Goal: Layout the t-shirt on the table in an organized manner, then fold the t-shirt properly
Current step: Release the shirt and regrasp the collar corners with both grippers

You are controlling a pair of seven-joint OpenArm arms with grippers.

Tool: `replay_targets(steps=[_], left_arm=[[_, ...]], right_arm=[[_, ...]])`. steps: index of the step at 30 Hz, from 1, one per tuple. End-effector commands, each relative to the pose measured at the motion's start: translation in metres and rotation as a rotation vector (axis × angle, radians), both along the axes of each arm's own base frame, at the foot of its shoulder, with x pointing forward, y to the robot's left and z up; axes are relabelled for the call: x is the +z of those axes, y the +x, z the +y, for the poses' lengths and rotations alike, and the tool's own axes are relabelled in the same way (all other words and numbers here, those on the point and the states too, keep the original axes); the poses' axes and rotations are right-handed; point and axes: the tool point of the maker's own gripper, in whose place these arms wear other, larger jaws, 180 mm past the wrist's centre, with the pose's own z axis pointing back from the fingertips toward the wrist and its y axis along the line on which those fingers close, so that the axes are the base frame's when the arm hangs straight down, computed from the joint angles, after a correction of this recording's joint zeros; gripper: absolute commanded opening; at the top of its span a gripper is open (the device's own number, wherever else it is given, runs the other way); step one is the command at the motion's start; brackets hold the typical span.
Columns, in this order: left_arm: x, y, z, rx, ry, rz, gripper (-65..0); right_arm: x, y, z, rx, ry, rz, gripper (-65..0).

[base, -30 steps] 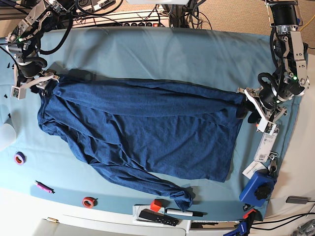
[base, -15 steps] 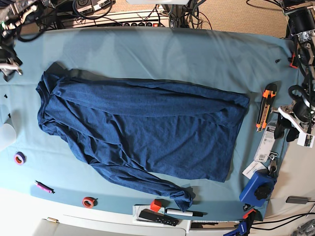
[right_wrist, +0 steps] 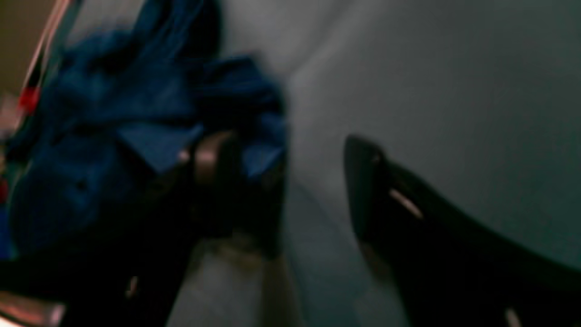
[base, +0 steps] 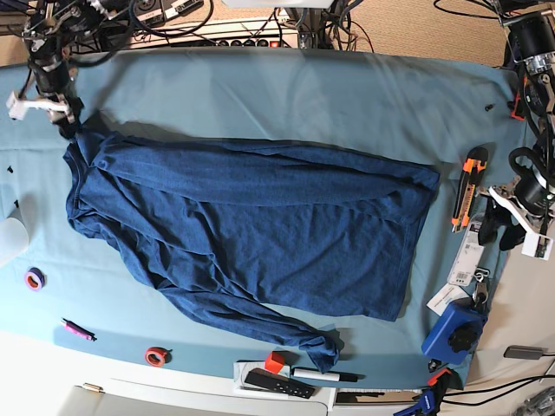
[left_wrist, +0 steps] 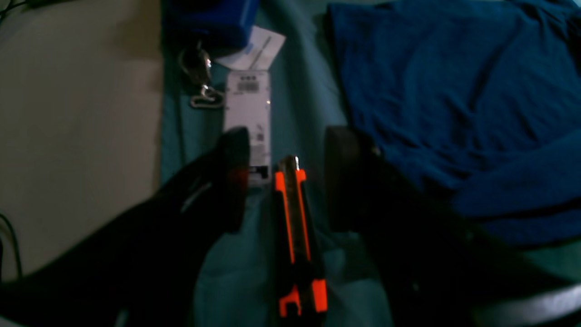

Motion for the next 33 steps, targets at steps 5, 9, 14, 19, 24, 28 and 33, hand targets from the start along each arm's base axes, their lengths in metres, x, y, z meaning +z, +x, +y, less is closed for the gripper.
replay_targets(steps=[5,9,14,19,24,28,33], left_arm=[[0.018,0.006,0.004,-0.004,0.013,-0.054,-37.5],[0.017,0.005,0.004,-0.004,0.012,-0.050,-37.5],[0.016,0.004,0.004,-0.003,0.012,-0.049,-37.5],[0.016,0.004,0.004,-0.003,0.012,-0.049,-37.5],[0.016,0.004,0.004,-0.003,0.011,-0.048,-37.5],[0.016,0.004,0.004,-0.004,0.011,-0.049,-37.5],[0.014,0.003,0.004,-0.003,0.015,-0.037,-37.5]], right_arm=[[0.005,0.006,0.018,0.097,0.052,-0.034,-27.3],[0.018,0.014,0.031,0.154,0.094,-0.121,-27.3],[0.022,0.016,0.030,0.155,0.085,-0.146,-27.3],[0.025,0.017,0.015,0.095,0.022,-0.160,-27.3],[0.022,0.021,0.018,0.138,0.008,-0.115,-27.3],[0.015,0.034,0.037,0.216,0.007,-0.083,-27.3],[0.008,0.050,0.054,0.281,-0.019,-0.058,-27.4]])
